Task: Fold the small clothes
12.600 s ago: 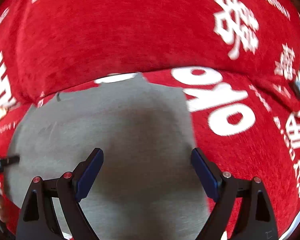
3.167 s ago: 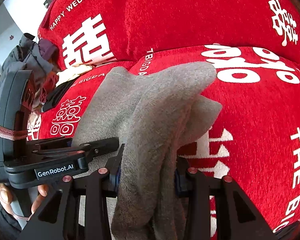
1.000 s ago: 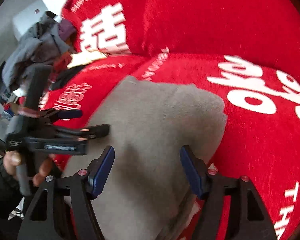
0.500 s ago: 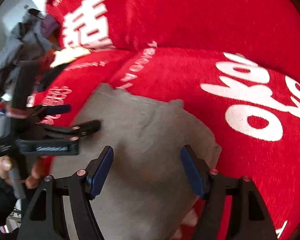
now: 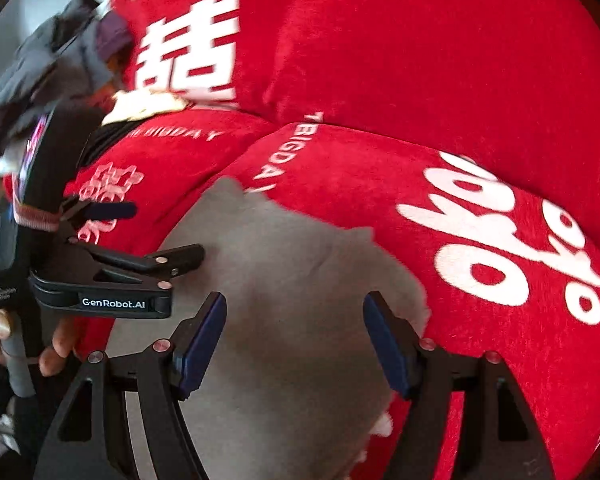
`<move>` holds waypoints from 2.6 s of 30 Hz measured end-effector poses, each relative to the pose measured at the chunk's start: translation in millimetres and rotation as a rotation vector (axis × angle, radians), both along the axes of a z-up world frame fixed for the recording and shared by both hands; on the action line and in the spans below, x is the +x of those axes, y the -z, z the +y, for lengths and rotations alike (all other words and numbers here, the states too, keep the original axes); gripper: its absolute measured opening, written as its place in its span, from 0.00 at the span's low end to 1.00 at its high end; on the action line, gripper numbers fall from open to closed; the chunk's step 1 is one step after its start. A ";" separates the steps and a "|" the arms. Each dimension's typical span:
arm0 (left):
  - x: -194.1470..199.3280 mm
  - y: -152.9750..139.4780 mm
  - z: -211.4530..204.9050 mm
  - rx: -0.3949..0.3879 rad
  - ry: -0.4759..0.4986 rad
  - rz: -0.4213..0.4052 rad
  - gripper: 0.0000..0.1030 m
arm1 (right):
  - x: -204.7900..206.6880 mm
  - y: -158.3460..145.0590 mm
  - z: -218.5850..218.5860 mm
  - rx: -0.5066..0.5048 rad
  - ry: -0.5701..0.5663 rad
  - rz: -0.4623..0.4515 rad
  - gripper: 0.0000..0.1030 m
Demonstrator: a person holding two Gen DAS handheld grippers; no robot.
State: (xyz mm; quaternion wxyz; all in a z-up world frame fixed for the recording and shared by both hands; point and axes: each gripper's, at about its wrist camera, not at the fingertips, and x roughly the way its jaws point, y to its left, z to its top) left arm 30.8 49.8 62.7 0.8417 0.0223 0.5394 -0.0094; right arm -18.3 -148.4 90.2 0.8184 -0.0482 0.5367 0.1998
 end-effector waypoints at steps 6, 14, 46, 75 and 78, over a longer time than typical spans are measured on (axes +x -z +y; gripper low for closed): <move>-28.8 5.7 5.6 -0.031 -0.011 -0.012 1.00 | -32.1 23.7 17.9 -0.124 -0.087 -0.042 0.73; -61.2 -4.4 12.8 -0.035 0.003 -0.045 1.00 | -74.3 12.1 -1.2 -0.157 -0.082 -0.083 0.75; -139.7 -2.2 -7.7 -0.044 0.069 -0.046 1.00 | -174.2 11.6 -0.7 -0.191 -0.035 -0.071 0.77; -72.7 -28.0 -87.0 -0.249 0.187 0.076 1.00 | -184.7 12.3 -76.9 0.317 0.090 0.005 0.75; -45.2 -16.9 -104.2 -0.284 0.158 0.150 1.00 | -175.2 10.9 -74.6 0.383 0.077 0.013 0.58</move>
